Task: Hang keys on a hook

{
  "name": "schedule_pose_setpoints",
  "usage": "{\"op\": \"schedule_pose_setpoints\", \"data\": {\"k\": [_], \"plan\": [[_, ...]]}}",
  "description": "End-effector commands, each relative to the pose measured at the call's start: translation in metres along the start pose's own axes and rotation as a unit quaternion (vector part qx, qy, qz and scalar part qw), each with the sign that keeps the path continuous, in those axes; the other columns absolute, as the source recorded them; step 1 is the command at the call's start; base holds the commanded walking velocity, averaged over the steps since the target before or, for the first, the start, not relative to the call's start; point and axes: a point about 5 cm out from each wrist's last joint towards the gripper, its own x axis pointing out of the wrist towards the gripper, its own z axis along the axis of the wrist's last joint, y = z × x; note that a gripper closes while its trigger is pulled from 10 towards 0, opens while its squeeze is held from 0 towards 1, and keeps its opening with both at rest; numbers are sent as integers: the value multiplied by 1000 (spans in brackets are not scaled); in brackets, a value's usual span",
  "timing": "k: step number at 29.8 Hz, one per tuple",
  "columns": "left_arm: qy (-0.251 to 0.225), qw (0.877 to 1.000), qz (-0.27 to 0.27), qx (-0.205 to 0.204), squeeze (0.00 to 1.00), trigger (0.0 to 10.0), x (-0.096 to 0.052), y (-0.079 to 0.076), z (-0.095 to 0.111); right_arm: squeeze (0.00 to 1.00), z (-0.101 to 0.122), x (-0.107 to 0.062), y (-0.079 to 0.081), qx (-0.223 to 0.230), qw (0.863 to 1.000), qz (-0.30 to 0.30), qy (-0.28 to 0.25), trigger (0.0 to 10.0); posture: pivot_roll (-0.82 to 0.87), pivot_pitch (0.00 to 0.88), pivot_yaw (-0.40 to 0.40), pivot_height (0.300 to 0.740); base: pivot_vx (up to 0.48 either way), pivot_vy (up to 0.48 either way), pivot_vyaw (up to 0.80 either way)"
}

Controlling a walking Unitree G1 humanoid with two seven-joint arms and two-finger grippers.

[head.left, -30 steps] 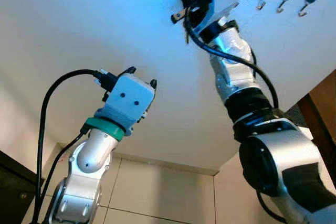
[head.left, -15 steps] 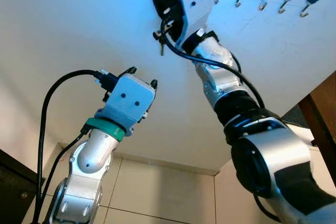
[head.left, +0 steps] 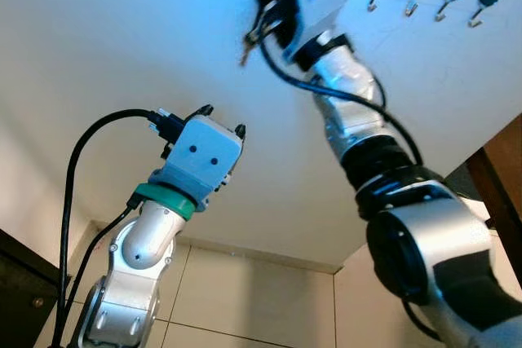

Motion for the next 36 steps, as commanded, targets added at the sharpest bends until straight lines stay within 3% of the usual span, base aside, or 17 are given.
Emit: {"op": "schedule_pose_setpoints", "data": {"k": [1,7,14,28,36], "plan": [[2,1000,-11,-6,0,10000,-1,-4,-2,0,1,-6,-7,-6,1000,-19,-12,10000,159,151,20,740,0,0,0],[-1,1000,-13,-8,0,10000,1,-5,-2,0,-3,-11,-13,-4,1000,-29,0,10000,156,153,22,740,0,0,0],[-2,1000,-11,-7,0,10000,1,-5,-1,0,-11,-7,4,3,1000,6,27,10000,169,158,14,740,0,0,0],[-1,1000,-9,-6,0,10000,0,-5,-2,0,-10,4,15,9,999,16,47,10000,174,167,10,740,0,0,0],[-1,1000,-7,-7,0,10000,1,-5,-1,0,-26,0,31,-4,992,58,109,10000,175,174,5,740,0,0,0]]}}
